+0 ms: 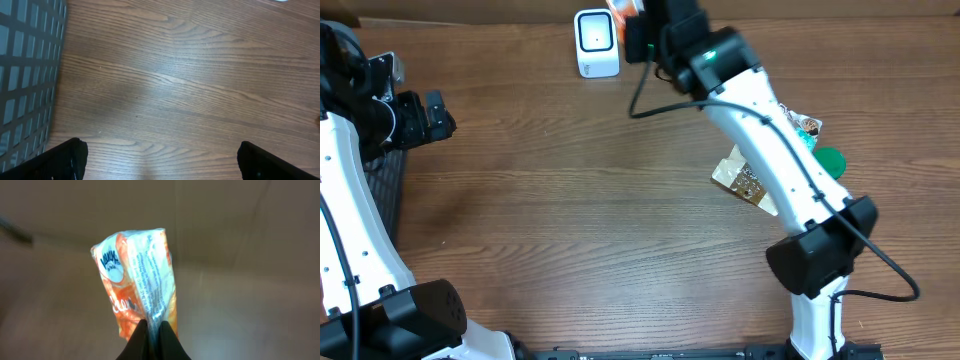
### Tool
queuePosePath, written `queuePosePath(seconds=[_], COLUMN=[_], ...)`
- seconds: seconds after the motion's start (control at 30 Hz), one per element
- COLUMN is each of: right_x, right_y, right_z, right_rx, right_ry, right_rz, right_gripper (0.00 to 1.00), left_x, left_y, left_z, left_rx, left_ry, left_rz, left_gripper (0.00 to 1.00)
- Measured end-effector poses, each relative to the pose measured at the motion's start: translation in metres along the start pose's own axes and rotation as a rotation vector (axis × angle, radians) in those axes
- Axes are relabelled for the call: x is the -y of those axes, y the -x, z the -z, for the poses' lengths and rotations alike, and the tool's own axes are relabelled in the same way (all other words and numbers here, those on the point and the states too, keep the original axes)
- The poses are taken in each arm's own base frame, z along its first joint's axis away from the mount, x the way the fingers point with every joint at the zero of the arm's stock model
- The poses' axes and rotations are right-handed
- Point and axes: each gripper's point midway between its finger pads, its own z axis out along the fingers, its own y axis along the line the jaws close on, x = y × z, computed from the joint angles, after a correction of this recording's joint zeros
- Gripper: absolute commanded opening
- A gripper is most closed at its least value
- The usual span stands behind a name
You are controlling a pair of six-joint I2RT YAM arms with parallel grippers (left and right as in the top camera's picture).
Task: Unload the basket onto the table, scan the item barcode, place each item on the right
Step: 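Hold the orange pack in front of the scanner face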
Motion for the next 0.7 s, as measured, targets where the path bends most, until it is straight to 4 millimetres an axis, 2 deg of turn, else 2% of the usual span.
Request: queuePosePath(seconds=[0.13, 0.23, 0.33, 0.47, 0.7], right_x=[-0.023, -0.026, -0.024, -0.020, -0.022], right_y=[0.043, 0.051, 0.042, 0.016, -0.033], right_z=[-0.010, -0.029, -0.062, -0.111, -0.169], right_rx=[0.249, 0.325, 0.349, 0.347, 0.310], right_ry=[-0.074, -0.126, -0.181, -0.238, -0.250], right_rz=[0.153, 0.256, 0.378, 0.537, 0.739], right_gripper=[0.04, 0.04, 0.04, 0.04, 0.04], left_x=[0.000, 0.000, 0.000, 0.000, 0.000], left_y=[0.000, 0.000, 0.000, 0.000, 0.000], left_z=[0.000, 0.000, 0.000, 0.000, 0.000], left_rx=[0.000, -0.001, 0.000, 0.000, 0.000], left_ry=[0.000, 0.000, 0.000, 0.000, 0.000], left_rz=[0.000, 0.000, 0.000, 0.000, 0.000], left_gripper=[0.99, 1.00, 1.00, 1.00, 0.99])
